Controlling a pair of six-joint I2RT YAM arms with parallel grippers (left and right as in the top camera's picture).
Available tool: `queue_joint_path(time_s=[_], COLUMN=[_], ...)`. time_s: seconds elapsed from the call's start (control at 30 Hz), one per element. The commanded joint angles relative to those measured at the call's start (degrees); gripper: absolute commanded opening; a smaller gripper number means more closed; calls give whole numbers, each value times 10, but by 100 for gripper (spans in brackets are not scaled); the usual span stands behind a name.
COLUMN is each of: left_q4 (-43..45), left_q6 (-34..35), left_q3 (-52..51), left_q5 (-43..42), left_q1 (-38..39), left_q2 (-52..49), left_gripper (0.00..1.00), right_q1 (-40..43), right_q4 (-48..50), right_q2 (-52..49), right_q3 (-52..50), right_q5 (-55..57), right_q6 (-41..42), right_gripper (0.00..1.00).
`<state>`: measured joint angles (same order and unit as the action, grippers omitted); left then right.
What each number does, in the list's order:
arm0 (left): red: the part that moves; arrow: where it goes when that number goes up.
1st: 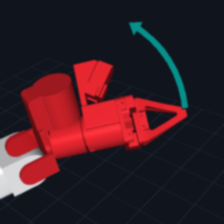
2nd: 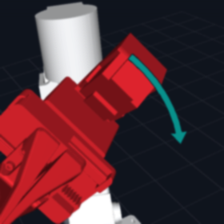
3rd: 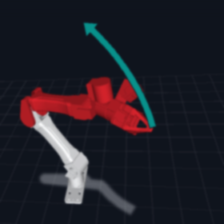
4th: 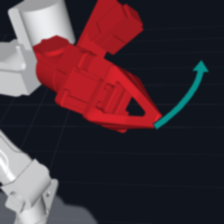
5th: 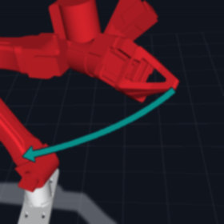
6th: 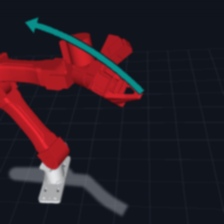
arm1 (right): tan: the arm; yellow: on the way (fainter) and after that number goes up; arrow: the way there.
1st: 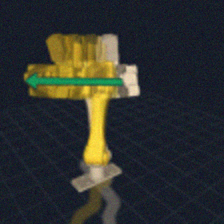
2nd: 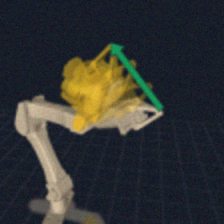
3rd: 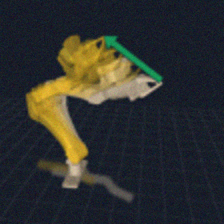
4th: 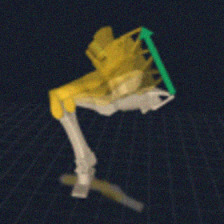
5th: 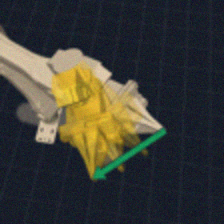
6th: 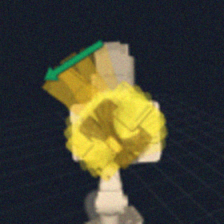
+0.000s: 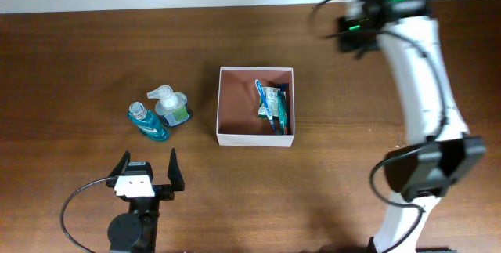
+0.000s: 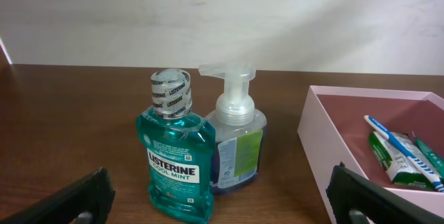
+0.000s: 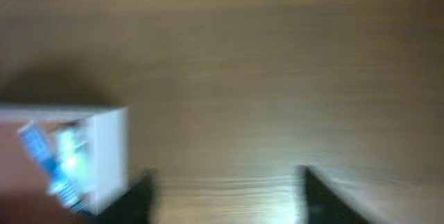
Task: Pack container
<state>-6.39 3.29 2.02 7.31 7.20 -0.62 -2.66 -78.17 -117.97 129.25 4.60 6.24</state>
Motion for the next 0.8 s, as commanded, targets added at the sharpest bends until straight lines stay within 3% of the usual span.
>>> queue_joint_path(time_s=[0.0, 0.3, 0.77], left_q4=[2, 2, 2], left_q6=[1, 1, 1], left_q3=[-5, -5, -5], left_q5=[-6, -6, -6], left_q1=[-3, -3, -3], left_q2=[3, 3, 3], left_gripper=[99, 99, 99], right_q1=[87, 216, 222], right_q4=[-6, -5, -5], right_q2=[12, 12, 12], right_q3=[5, 4, 4], right_q5=[20, -68, -68], right_q6=[3, 3, 3], right_gripper=[99, 99, 99])
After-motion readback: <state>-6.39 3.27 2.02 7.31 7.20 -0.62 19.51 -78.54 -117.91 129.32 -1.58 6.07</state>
